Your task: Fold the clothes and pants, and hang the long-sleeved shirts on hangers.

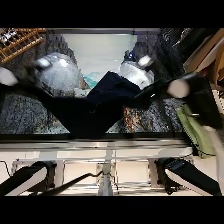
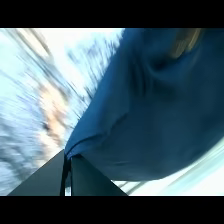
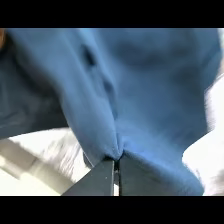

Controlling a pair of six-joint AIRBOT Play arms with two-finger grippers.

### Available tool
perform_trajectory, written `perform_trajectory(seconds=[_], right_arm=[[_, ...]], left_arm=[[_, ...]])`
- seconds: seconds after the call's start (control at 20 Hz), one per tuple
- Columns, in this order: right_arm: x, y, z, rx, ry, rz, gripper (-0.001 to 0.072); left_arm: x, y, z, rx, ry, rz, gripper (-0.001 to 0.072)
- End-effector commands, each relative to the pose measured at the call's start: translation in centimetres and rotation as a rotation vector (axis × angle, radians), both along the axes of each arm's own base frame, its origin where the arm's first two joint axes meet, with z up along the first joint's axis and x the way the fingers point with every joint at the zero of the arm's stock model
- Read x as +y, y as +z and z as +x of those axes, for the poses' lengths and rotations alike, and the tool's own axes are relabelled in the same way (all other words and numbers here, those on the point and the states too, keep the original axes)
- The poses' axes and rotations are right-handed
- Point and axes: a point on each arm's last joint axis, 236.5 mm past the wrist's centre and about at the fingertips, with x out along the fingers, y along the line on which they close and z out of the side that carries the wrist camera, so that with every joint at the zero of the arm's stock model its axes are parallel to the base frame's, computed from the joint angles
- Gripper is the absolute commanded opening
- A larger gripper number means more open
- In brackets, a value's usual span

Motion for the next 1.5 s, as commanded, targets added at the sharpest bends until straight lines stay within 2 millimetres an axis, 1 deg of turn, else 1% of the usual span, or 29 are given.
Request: perform_trajectory(seconds=[0.0,0.05,0.1,0.15,0.2,0.25,0.3,0.35,0.4,0.45,0.5,0.55,0.6,0.65,0.7,0.75,0.8,0.85,0.9,1.0,1.05,1.1,1.15,1.2,1.25,1.3,1.35,1.4,1.45], right_arm=[[-2.2,16.6,-3.4,-0.337,-0.015,0.116,0.0014],[-1.9,21.4,-5.6,-0.44,0.013,0.201,0.0014],[-1.6,25.6,-7.8,-0.532,0.047,0.286,0.0015],[-0.9,29.9,-10.5,-0.631,0.111,0.376,0.0015],[-0.2,33.5,-12.9,-0.718,0.171,0.459,0.0015],[0.3,36.7,-15.3,-0.8,0.228,0.532,0.0015],[0.4,39.0,-16.8,-0.864,0.256,0.583,0.0015],[0.2,40.5,-17.1,-0.92,0.259,0.6,0.0015],[-0.3,40.9,-16.4,-0.947,0.233,0.594,0.0015],[-0.9,40.4,-14.7,-0.956,0.186,0.549,0.0015],[-1.4,39.3,-12.5,-0.943,0.141,0.493,0.0015],[-1.6,37.2,-9.3,-0.902,0.095,0.423,0.0015],[-1.5,34.7,-6.0,-0.849,0.06,0.356,0.0014],[-0.9,31.3,-2.3,-0.77,0.037,0.285,0.0014],[-0.1,27.6,1.2,-0.694,0.022,0.226,0.0014],[0.9,23.5,5.2,-0.622,0.01,0.172,0.0014],[1.5,19.8,9.0,-0.571,-0.007,0.137,0.0015],[2.0,15.8,12.9,-0.524,-0.032,0.118,0.0015],[1.5,11.9,16.8,-0.487,-0.069,0.097,0.0015],[0.2,5.7,23.0,-0.459,-0.135,0.092,0.0015],[-0.9,2.8,25.9,-0.467,-0.171,0.092,0.0015],[-1.8,0.3,28.4,-0.481,-0.203,0.1,0.0015],[-2.4,-1.7,30.3,-0.494,-0.234,0.123,0.0016],[-2.8,-3.2,32.2,-0.529,-0.264,0.152,0.005],[-2.9,-4.3,33.4,-0.552,-0.285,0.177,0.0365],[-3.5,-5.1,34.1,-0.562,-0.299,0.177,0.0697],[-4.1,-5.8,34.0,-0.535,-0.31,0.172,0.0668],[-5.2,-6.6,33.3,-0.464,-0.336,0.171,0.063],[-6.7,-7.6,31.9,-0.341,-0.385,0.183,0.0624]], left_arm=[[1.7,20.3,-0.9,-0.466,0.098,-0.091,0.0004],[2.1,26.9,-2.1,-0.638,0.146,-0.132,0.0004],[2.4,34.3,-4.2,-0.849,0.205,-0.181,0.0003],[2.3,40.9,-6.8,-1.053,0.25,-0.226,0.0004],[1.8,47.1,-10.3,-1.271,0.272,-0.272,0.0004],[0.9,51.4,-13.6,-1.445,0.269,-0.31,0.0003],[0.2,54.2,-16.6,-1.577,0.264,-0.342,0.0004],[-0.4,55.4,-18.4,-1.636,0.255,-0.356,0.0003],[-0.6,55.5,-18.7,-1.64,0.249,-0.361,0.0004],[-0.5,55.0,-17.9,-1.613,0.249,-0.368,0.0003],[0.0,53.9,-15.6,-1.555,0.251,-0.399,0.0003],[0.7,52.1,-12.5,-1.474,0.251,-0.442,0.0004],[2.1,49.2,-8.2,-1.366,0.27,-0.488,0.0004],[3.4,45.5,-3.4,-1.243,0.288,-0.544,0.0004],[4.3,41.6,0.8,-1.139,0.291,-0.58,0.0005],[5.1,37.7,4.9,-1.055,0.297,-0.579,0.0004],[5.5,33.5,9.1,-0.96,0.308,-0.583,0.0004],[5.7,29.8,12.8,-0.88,0.325,-0.594,0.0004],[5.6,25.9,16.5,-0.816,0.339,-0.601,0.0004],[5.9,18.9,22.7,-0.756,0.369,-0.577,0.0004],[5.8,16.3,25.0,-0.744,0.374,-0.56,0.0004],[5.8,14.2,27.1,-0.738,0.38,-0.55,0.0004],[6.0,12.8,29.0,-0.745,0.401,-0.551,0.0004],[6.4,11.7,30.5,-0.75,0.417,-0.551,0.0021],[6.6,10.7,31.4,-0.743,0.424,-0.553,0.0244],[7.2,9.7,32.0,-0.713,0.464,-0.583,0.0501],[8.5,8.7,31.9,-0.672,0.512,-0.587,0.0548],[10.1,7.5,31.2,-0.615,0.551,-0.562,0.0547],[11.8,5.8,29.7,-0.514,0.598,-0.531,0.0547]])
